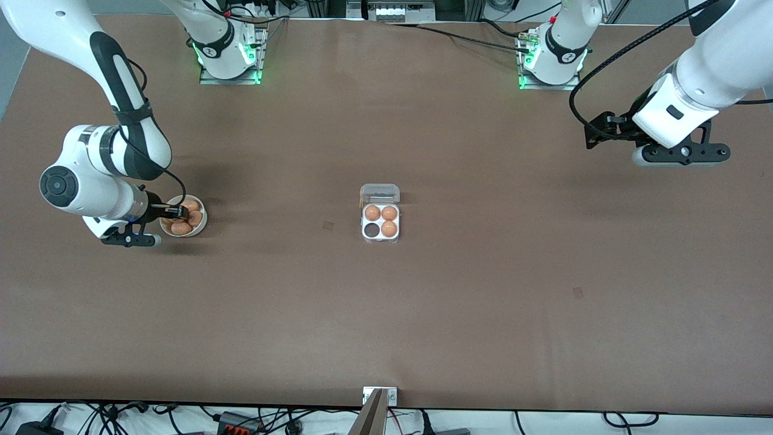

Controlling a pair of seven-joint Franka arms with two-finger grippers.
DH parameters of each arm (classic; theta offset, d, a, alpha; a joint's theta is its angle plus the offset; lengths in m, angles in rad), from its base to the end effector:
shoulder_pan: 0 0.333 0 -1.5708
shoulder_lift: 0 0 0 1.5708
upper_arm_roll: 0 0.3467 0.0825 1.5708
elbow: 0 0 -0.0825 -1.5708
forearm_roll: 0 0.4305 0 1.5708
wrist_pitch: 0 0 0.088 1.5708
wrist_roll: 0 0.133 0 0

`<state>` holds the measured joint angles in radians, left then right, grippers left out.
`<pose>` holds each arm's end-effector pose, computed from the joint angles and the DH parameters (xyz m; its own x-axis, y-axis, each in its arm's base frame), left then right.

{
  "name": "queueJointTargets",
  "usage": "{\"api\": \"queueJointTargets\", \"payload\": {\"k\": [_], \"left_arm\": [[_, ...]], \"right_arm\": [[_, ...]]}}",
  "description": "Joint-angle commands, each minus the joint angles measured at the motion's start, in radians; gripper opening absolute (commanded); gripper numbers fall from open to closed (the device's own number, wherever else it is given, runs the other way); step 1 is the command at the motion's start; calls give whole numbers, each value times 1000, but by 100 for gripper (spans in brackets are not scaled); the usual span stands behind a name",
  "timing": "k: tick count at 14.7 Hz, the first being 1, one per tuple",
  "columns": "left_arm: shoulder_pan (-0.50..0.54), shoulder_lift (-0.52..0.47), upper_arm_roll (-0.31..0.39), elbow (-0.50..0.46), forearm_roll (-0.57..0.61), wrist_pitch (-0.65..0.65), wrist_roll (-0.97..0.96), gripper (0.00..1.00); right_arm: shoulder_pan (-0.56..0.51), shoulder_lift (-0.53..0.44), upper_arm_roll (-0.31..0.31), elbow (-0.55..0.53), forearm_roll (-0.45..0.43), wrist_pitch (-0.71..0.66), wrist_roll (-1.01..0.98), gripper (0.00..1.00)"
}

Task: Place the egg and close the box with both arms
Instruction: 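Lower the right gripper over the egg bowl and grasp one egg, then lift the egg with the right gripper and carry it to the carton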

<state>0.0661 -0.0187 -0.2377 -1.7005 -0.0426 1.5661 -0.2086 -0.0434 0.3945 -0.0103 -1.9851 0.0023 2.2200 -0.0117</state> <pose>0.5754 -0.1065 0.5730 0.9919 0.0385 -0.1213 0.0404 -0.9991 0.0131 0.6311 -0.0337 0.2216 0.9864 -0.0425 -0.1589 -0.0430 -0.9991 0.0005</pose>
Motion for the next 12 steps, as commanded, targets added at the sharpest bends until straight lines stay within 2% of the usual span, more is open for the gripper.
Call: {"api": "queueJointTargets", "payload": {"k": [1, 3, 5, 9, 12], "left_arm": [[1, 14, 0, 32, 3, -23, 20, 100], [1, 14, -2, 32, 3, -23, 20, 100], [1, 14, -2, 32, 3, -23, 20, 100], [1, 14, -2, 32, 3, -23, 20, 100], [1, 14, -2, 32, 3, -23, 20, 100]], "right_arm": [[16, -23, 9, 145, -7, -184, -2, 21], [42, -20, 12, 268, -5, -302, 4, 22], [97, -20, 12, 342, -4, -327, 62, 22], [218, -9, 12, 388, 13, -267, 159, 23], [360, 32, 12, 408, 4, -170, 356, 23]]}}
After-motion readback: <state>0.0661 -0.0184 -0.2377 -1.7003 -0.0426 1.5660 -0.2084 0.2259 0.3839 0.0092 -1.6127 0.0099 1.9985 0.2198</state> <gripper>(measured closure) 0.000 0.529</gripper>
